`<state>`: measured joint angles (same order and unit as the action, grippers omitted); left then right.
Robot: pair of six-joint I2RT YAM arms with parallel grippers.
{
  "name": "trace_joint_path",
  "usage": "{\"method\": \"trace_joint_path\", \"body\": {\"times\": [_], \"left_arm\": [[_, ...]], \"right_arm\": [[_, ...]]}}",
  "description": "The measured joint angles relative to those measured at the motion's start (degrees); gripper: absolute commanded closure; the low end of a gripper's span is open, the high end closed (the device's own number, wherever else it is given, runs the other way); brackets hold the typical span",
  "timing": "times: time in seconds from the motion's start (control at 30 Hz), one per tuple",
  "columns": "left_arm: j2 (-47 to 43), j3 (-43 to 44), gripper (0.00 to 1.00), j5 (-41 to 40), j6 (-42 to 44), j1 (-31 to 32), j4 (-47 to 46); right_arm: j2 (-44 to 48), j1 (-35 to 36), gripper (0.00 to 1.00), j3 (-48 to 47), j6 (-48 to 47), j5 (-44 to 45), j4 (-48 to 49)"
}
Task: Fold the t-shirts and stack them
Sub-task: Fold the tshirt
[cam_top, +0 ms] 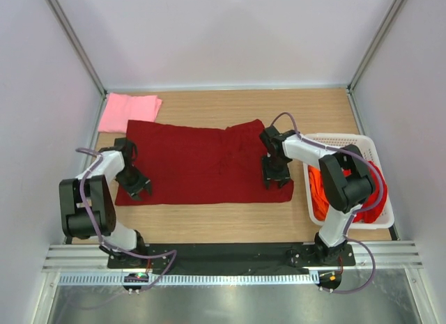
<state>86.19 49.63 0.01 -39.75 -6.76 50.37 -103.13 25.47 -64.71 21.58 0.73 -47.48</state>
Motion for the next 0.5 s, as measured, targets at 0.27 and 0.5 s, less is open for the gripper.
{"method": "trace_joint_path", "body": {"times": [0.27, 0.5], "left_arm": [[3.23, -2.43, 0.55, 3.74, -6.34, -0.37, -1.31], [-0.92, -6.47, 0.53, 5.05, -10.34, -0.37, -1.14]], "right_arm": [[-0.17, -4.2, 0.47, -0.07, 0.24, 0.74, -0.31], [1.77, -4.35, 0.46, 2.12, -0.09, 2.12, 0.52]]}}
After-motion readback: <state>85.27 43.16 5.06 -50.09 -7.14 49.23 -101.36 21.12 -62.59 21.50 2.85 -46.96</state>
